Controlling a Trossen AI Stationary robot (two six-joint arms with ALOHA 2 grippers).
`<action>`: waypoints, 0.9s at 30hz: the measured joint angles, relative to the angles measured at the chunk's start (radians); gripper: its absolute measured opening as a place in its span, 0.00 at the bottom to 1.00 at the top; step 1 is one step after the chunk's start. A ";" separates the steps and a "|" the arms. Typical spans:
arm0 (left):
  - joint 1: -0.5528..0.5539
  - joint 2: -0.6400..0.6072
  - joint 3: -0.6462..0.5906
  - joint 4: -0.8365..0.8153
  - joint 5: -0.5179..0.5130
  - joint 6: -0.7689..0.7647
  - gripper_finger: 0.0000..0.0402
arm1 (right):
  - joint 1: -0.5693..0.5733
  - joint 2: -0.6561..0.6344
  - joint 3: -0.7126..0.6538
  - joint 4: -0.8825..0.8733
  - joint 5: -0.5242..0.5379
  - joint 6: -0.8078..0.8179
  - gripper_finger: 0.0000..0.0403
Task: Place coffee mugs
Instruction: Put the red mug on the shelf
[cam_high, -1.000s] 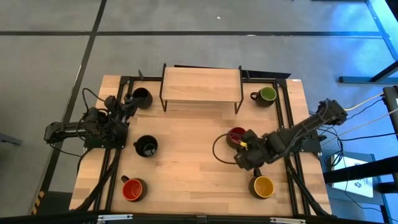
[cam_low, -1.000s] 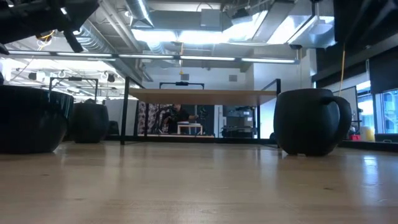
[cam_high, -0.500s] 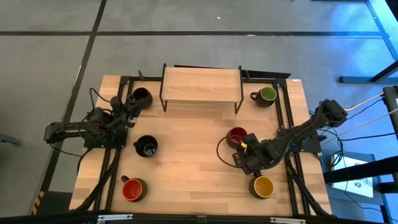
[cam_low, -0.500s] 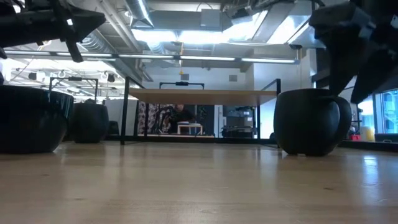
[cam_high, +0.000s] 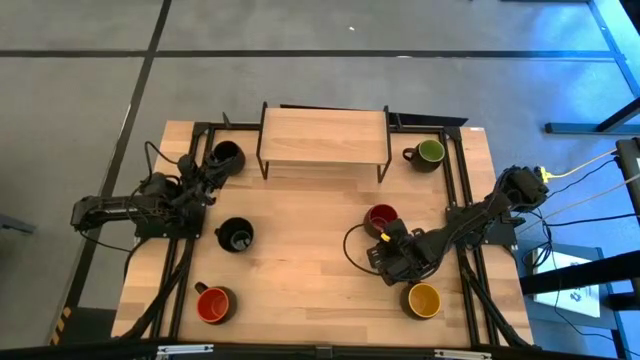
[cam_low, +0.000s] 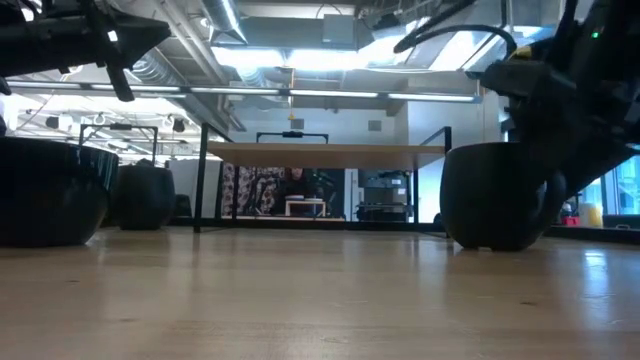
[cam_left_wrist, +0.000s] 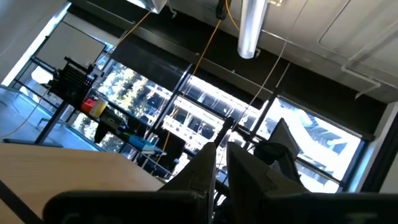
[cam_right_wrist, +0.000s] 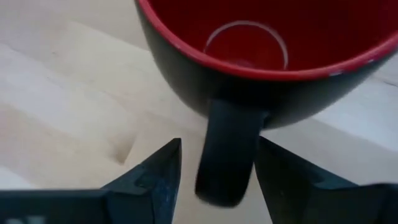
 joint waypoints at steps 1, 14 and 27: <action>0.000 0.000 0.000 -0.002 0.000 -0.009 0.08 | 0.000 0.006 0.000 0.004 0.006 0.000 0.45; 0.000 0.000 0.000 -0.005 0.003 -0.006 0.08 | 0.000 0.024 0.000 0.016 0.030 -0.014 0.13; 0.000 0.000 0.000 -0.014 0.003 -0.005 0.08 | 0.000 0.015 0.003 0.018 0.016 -0.049 0.12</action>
